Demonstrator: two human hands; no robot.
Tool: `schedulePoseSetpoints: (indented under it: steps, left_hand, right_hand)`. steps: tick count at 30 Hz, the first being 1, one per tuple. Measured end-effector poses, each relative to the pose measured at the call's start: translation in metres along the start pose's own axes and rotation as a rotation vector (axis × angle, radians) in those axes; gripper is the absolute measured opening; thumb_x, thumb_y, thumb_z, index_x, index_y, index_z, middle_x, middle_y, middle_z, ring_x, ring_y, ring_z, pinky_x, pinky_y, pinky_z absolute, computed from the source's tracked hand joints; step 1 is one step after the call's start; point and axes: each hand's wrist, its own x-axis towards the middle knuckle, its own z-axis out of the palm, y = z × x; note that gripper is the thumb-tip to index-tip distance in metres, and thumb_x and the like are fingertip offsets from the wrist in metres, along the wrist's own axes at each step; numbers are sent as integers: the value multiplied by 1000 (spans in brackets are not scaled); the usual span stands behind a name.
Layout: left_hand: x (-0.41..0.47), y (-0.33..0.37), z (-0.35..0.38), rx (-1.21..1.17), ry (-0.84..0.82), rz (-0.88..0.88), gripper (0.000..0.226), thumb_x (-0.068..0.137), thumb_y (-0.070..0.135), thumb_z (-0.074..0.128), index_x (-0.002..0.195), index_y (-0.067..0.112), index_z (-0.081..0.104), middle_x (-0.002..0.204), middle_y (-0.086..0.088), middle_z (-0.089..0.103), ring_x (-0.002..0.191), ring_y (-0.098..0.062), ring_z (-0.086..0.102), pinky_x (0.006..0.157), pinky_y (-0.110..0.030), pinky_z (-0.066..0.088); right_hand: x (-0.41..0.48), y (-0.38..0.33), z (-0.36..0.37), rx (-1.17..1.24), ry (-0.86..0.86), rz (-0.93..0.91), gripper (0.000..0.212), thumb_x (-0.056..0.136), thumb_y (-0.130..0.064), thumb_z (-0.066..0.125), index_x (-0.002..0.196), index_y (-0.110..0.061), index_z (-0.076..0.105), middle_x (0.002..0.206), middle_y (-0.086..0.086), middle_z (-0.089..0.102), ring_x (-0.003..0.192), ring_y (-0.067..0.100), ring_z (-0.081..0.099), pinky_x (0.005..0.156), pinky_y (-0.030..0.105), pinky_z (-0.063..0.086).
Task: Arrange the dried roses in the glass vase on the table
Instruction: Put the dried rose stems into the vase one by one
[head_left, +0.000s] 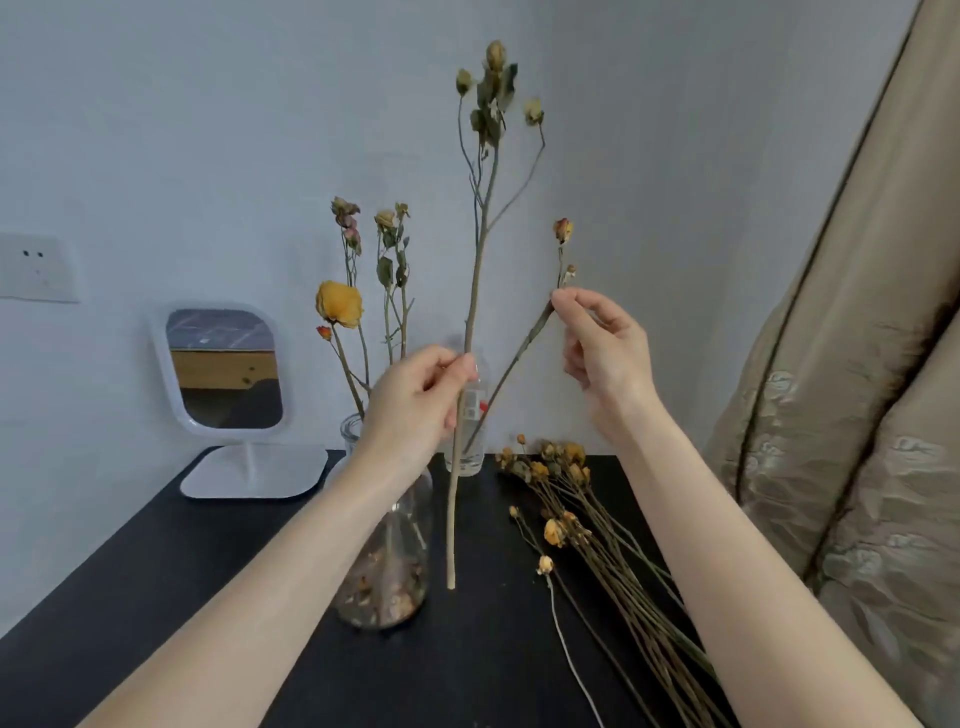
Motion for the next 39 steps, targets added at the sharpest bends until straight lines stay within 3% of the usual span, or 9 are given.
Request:
schedulePoseSetpoints:
  steps: [12,22,28,34,35,37,39]
  left_hand:
    - [59,44,-101,47,265,196,26,96,20,45,75,23,60,58,2,48,43,2,48,44,-10,41]
    - [71,25,-103,55,294,203,25,97,20,43,77,24,58,61,3,50,47,0,49,48,-11,43]
    - [63,2,-87,99,217,152,23,96,19,44,78,21,57,61,3,52,47,-1,50,48,-13,43]
    - [48,-17,-81,342,194,141,18,93,22,51,86,16,67,66,9,58,65,-5,55,62,-5,39]
    - [46,-19,-80,401,196,145,19,92,25,53,86,16,69,66,8,59,67,-9,56,65,-9,41]
    - [41,-23,-76,504,215,146,21,89,31,56,87,18,73,71,4,65,78,-19,59,80,-32,46]
    - [36,-28,-72,600,252,147,22,87,37,58,86,22,74,74,5,65,89,-21,54,84,-39,39]
  right_hand:
    - [17,-23,95,163,-187,-79,7,86,-18,67,80,-21,68,42,-11,37,36,6,27,37,15,26]
    - [14,-16,96,25,-211,-88,10,84,-16,68,75,-21,67,46,-5,35,36,6,27,37,14,26]
    - [10,-3,93,-28,-228,-29,7,85,-15,67,78,-17,67,52,2,31,36,6,25,37,15,24]
    - [1,21,93,-48,-242,45,8,85,-12,66,78,-16,67,44,-5,32,34,5,24,36,15,23]
    - [0,24,93,-54,-248,51,8,85,-12,67,78,-16,68,41,-8,33,34,4,24,36,14,23]
    - [-4,31,93,-67,-255,62,8,84,-13,67,77,-17,68,38,-11,35,34,4,25,36,14,24]
    - [-7,37,92,-80,-253,70,9,84,-14,68,76,-18,69,38,-11,36,34,3,26,36,14,25]
